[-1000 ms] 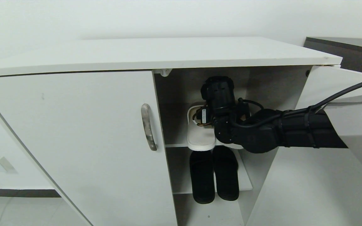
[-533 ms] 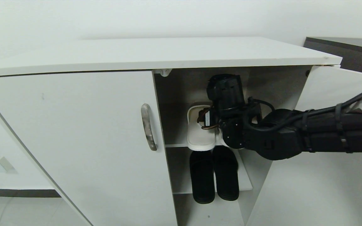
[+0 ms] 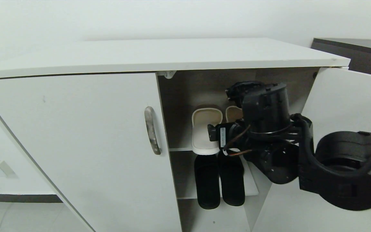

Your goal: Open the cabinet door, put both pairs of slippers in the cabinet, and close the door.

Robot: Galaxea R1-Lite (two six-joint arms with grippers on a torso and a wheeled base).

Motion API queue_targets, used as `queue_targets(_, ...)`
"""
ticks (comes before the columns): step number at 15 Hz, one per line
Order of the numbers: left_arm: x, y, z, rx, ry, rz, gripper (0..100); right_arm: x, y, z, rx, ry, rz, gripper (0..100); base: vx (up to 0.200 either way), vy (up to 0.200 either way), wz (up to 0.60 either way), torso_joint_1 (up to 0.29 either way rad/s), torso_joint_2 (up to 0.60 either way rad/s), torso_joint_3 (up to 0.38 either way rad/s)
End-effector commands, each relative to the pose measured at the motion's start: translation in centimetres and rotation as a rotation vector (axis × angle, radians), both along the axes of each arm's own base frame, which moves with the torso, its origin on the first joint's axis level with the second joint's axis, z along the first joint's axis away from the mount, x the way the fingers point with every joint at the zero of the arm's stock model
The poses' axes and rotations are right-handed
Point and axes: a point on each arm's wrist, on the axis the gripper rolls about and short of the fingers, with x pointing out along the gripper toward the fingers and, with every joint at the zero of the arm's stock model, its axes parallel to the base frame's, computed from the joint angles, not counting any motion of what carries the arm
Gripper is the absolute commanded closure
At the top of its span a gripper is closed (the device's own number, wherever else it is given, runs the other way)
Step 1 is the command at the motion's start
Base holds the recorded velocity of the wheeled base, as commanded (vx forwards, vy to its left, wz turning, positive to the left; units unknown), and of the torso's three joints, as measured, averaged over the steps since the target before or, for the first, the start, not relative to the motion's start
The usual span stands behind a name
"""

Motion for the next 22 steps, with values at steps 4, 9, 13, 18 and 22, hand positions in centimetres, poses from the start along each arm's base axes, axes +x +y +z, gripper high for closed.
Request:
queue_targets(4, 0.0, 0.0, 0.0, 0.0, 0.001, -0.001, 100, -3.4, -2.7, -0.9, 0.053, -0.005, 0.16, 100, 0.0, 0.0, 0.0, 0.0, 0.0, 0.0)
queue_targets(9, 0.0, 0.0, 0.0, 0.0, 0.003, -0.003, 100, -5.1, -3.5, -1.3, 0.058, -0.011, 0.251, 100, 0.0, 0.0, 0.0, 0.0, 0.0, 0.0)
queue_targets(13, 0.0, 0.0, 0.0, 0.0, 0.001, -0.004, 100, -5.6, -3.1, -2.0, 0.028, -0.002, 0.269, 100, 0.0, 0.0, 0.0, 0.0, 0.0, 0.0)
queue_targets(18, 0.0, 0.0, 0.0, 0.0, 0.003, -0.004, 100, -5.9, -2.9, -2.6, 0.012, 0.012, 0.283, 100, -0.08, 0.0, 0.0, 0.001, 0.0, 0.001)
queue_targets(22, 0.0, 0.0, 0.0, 0.0, 0.001, -0.004, 100, -5.9, -2.6, -3.1, 0.002, 0.024, 0.287, 100, -0.2, 0.0, 0.0, 0.001, 0.0, 0.0)
